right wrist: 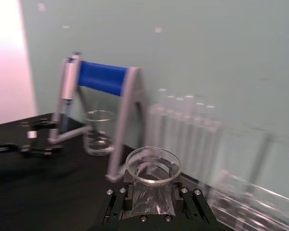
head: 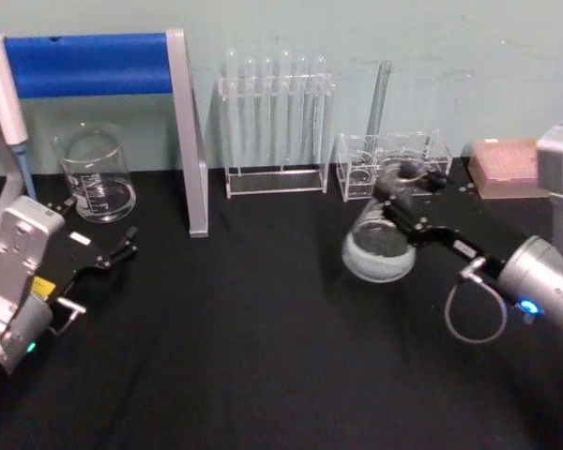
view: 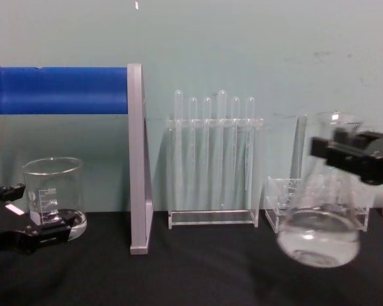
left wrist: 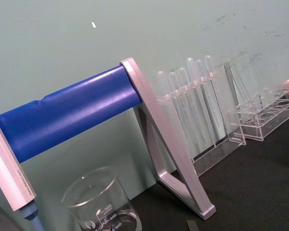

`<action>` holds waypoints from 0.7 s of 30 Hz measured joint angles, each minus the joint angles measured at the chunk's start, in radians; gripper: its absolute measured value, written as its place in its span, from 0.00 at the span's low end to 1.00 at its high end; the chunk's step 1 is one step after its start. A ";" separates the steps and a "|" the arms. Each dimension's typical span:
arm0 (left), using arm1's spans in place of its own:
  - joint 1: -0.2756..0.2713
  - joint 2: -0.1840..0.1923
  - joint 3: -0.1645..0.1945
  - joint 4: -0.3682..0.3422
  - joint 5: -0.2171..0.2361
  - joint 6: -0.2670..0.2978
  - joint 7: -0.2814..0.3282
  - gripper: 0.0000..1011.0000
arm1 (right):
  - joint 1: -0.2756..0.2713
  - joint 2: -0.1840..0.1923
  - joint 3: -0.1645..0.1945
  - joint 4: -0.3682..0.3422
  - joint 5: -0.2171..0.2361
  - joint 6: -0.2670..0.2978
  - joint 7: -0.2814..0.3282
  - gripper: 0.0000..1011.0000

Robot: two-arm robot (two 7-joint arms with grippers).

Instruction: Grasp the erlenmeyer flask with one hand, shake it three times, then place it back.

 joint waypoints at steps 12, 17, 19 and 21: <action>0.000 0.000 0.000 0.000 0.000 0.000 0.000 0.99 | 0.067 -0.002 -0.135 0.016 0.021 -0.001 0.124 0.44; 0.000 0.000 0.000 0.000 0.000 0.000 0.000 0.99 | 0.090 -0.004 -0.178 0.026 0.030 -0.009 0.163 0.44; 0.000 0.000 0.000 0.000 0.000 0.000 0.000 0.99 | 0.095 -0.003 -0.187 0.028 0.033 -0.011 0.169 0.44; 0.000 0.000 0.000 0.000 0.000 0.000 0.000 0.99 | 0.102 -0.001 -0.196 0.032 0.039 -0.015 0.171 0.44</action>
